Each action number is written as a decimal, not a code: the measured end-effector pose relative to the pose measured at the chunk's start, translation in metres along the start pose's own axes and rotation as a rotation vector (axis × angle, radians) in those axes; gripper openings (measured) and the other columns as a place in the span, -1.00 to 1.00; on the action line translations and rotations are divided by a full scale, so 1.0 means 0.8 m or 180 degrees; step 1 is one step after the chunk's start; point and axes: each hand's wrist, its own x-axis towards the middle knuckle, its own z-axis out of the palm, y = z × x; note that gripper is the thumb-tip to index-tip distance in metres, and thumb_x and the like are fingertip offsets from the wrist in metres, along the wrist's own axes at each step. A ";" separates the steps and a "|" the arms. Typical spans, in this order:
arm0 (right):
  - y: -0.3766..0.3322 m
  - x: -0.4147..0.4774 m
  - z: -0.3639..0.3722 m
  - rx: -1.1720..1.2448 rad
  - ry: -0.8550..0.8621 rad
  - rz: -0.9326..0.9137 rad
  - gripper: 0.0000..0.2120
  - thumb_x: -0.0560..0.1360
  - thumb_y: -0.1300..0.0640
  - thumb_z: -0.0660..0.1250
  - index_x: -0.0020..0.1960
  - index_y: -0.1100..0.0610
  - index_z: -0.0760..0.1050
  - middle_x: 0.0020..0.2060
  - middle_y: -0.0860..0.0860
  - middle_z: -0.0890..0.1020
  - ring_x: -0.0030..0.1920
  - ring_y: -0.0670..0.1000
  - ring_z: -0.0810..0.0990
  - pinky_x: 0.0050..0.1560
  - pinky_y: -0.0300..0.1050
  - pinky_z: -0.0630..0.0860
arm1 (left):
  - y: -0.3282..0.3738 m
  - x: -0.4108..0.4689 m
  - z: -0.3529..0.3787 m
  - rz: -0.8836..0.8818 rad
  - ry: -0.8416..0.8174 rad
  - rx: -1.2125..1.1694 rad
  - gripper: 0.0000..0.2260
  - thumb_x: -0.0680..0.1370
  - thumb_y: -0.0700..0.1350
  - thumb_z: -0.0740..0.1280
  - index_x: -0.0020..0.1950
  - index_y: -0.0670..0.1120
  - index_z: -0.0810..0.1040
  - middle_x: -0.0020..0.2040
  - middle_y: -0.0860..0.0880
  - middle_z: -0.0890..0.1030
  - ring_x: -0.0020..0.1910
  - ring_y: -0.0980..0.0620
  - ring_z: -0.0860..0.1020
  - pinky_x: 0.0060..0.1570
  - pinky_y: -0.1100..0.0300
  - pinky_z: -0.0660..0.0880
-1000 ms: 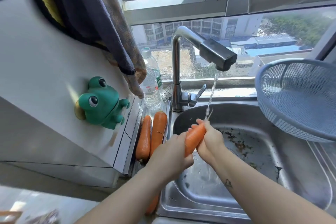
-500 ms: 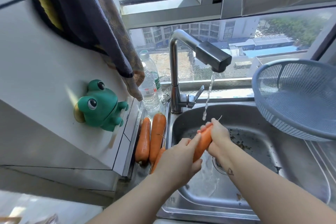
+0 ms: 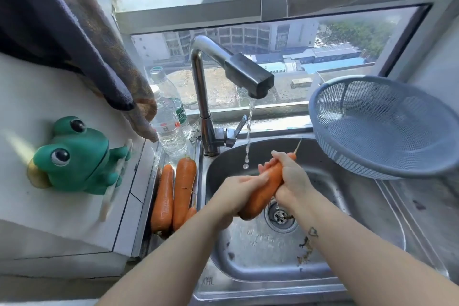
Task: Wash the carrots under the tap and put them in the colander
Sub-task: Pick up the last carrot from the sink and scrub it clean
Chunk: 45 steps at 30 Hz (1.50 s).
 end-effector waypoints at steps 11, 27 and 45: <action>-0.006 -0.003 0.017 0.0008 0.0103 -0.0629 -0.85 0.53 0.17 0.35 -0.15 0.09 0.39 -0.53 -0.05 0.54 -0.28 0.01 0.54 -0.09 -0.04 0.51 | -0.002 0.006 0.020 -0.0829 0.0932 -0.2986 -0.76 0.51 -0.09 0.40 0.11 -0.13 0.49 0.07 -0.22 0.53 -0.07 -0.12 0.57 -0.13 -0.06 0.60; -0.023 -0.021 -0.008 -0.1253 -0.0241 0.0293 -0.64 0.59 -0.06 0.22 0.15 0.24 0.37 -0.03 0.19 0.59 0.01 0.14 0.60 0.12 0.08 0.53 | -0.023 0.009 -0.008 0.0208 0.0588 -0.1627 -0.57 0.52 -0.27 0.37 0.34 -0.08 0.34 0.21 -0.18 0.42 0.04 -0.09 0.56 0.12 -0.01 0.55; -0.041 -0.023 0.002 -0.4947 -0.1842 0.0222 -0.80 0.45 0.18 0.44 -0.01 0.23 0.48 -0.31 0.06 0.62 -0.50 -0.02 0.56 -0.44 -0.21 0.51 | -0.016 0.020 -0.023 0.0586 0.0310 -0.1499 -0.28 0.51 -0.23 0.39 0.53 0.08 0.07 0.38 -0.16 0.35 0.28 -0.15 0.49 0.28 -0.08 0.46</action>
